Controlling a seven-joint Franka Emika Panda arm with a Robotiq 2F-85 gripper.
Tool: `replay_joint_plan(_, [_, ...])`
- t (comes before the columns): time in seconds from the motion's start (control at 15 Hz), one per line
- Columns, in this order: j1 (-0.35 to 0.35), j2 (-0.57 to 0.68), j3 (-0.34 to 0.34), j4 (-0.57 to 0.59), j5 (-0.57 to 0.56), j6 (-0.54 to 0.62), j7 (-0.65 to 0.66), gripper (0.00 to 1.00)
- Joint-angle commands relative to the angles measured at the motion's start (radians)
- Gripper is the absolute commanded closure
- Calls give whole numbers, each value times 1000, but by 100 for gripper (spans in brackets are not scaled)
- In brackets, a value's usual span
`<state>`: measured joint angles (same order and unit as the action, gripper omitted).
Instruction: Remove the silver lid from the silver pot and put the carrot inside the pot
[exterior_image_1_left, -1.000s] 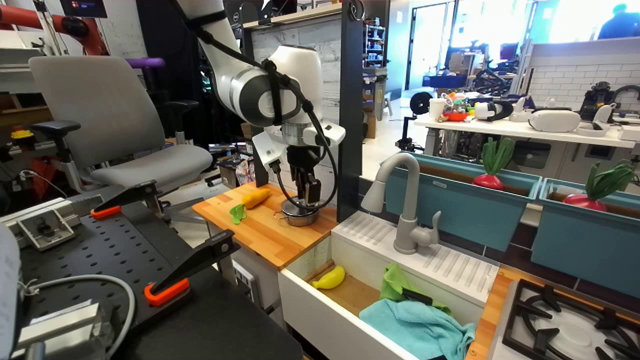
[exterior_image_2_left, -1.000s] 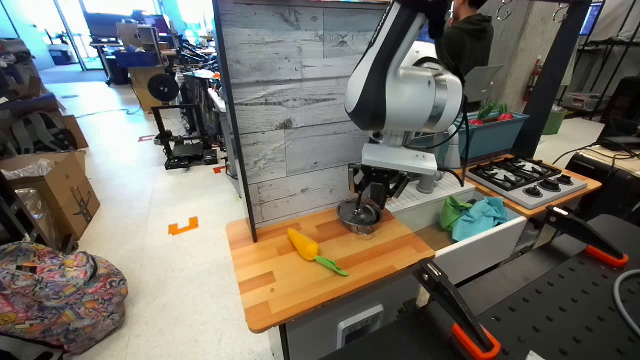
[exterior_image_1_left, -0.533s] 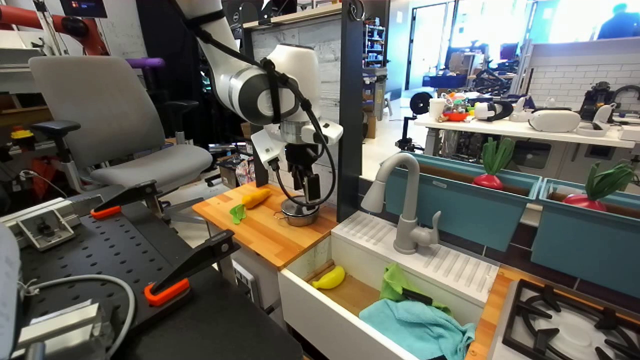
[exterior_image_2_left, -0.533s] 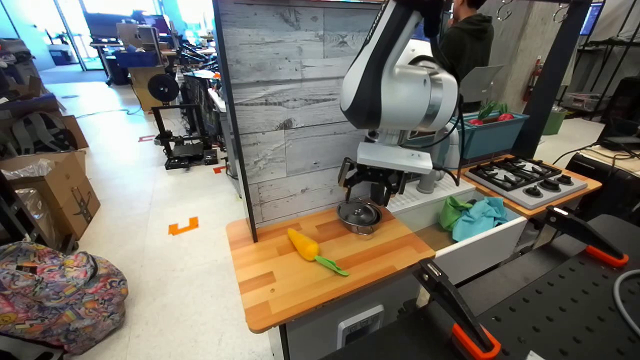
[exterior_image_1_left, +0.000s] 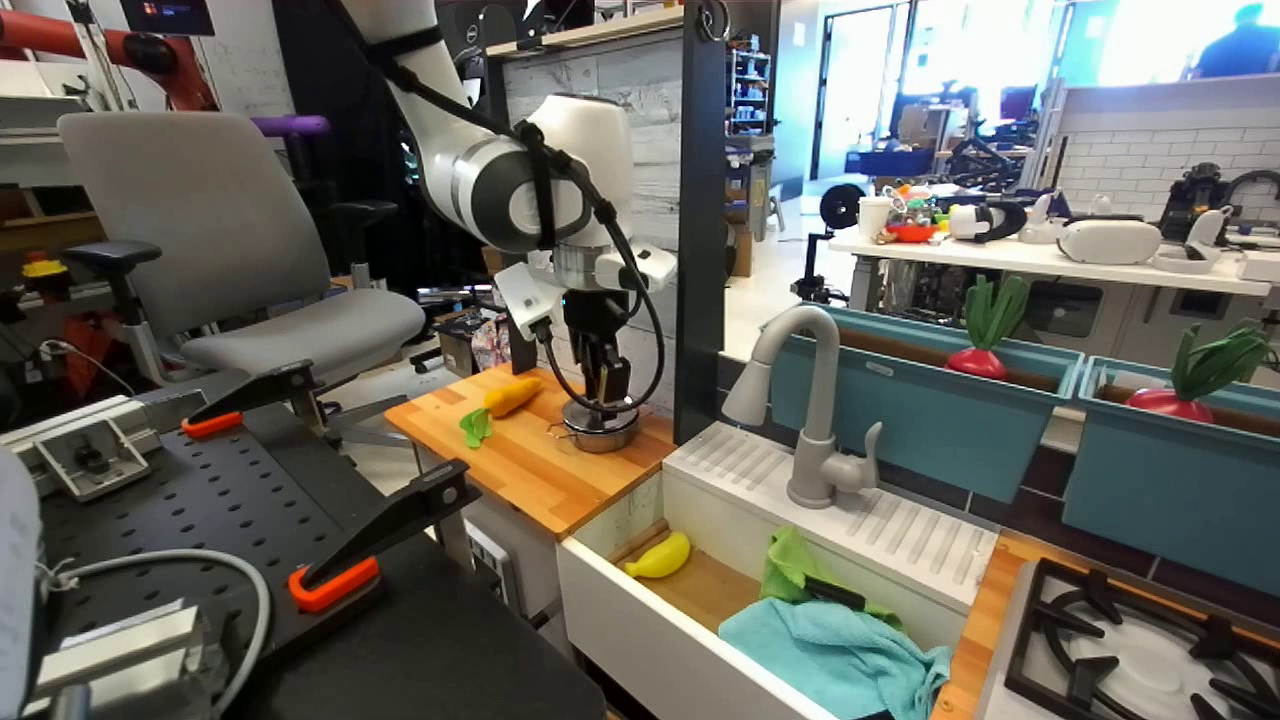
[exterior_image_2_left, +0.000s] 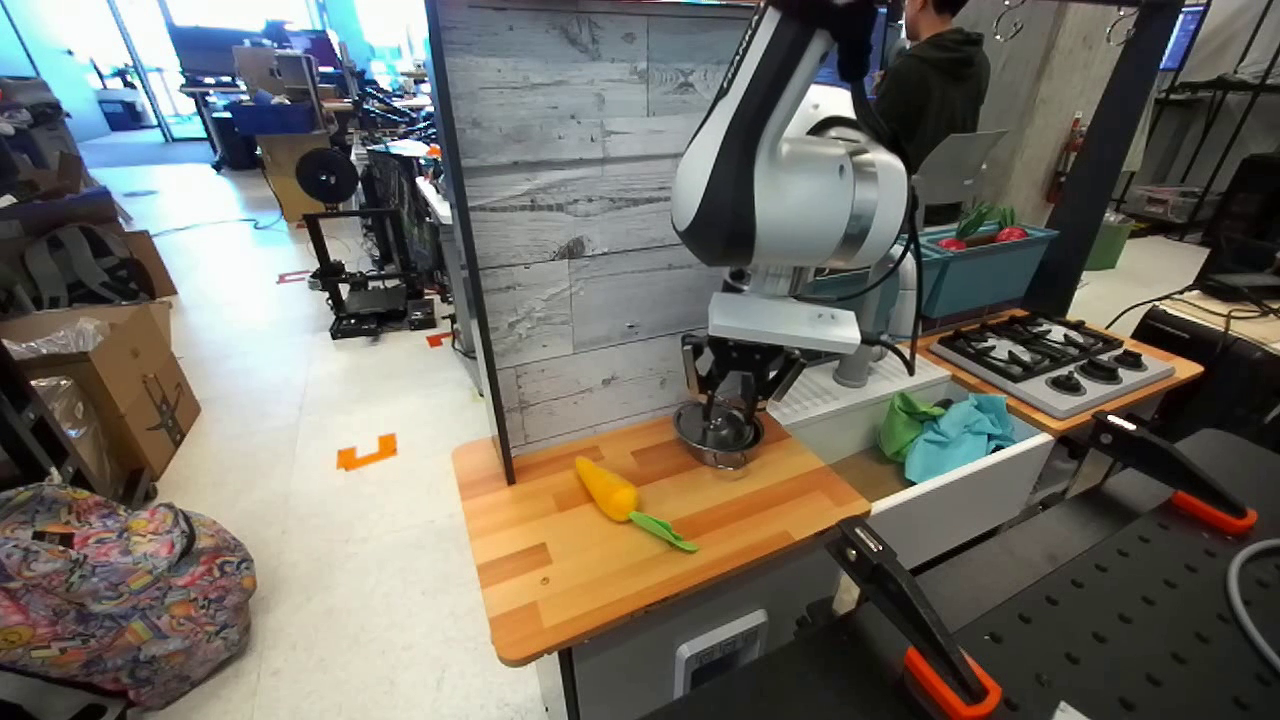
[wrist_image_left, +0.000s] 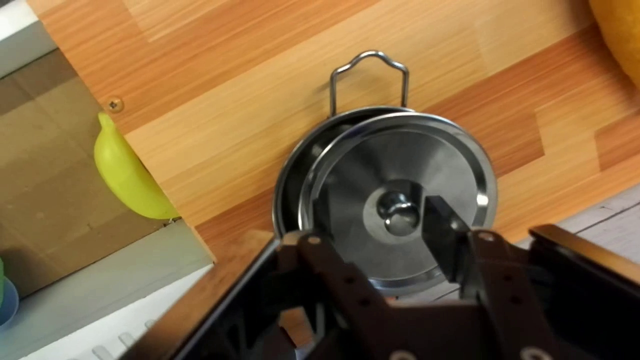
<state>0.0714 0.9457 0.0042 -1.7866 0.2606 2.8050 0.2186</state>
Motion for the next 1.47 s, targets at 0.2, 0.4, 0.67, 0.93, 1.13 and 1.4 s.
replay_joint_plan(0.2, [23,13,-35,37,-34,-45,40,100])
replay_joint_plan(0.4, [25,10,-38,39,-37,-53,39,98])
replay_joint_plan(0.67, [24,3,-34,33,-38,-52,33,100])
replay_joint_plan(0.93, [22,5,-32,40,-33,-62,41,58])
replay_joint_plan(1.13, [19,4,-28,40,-32,-63,40,37])
replay_joint_plan(1.4, [23,10,-30,47,-32,-63,48,7])
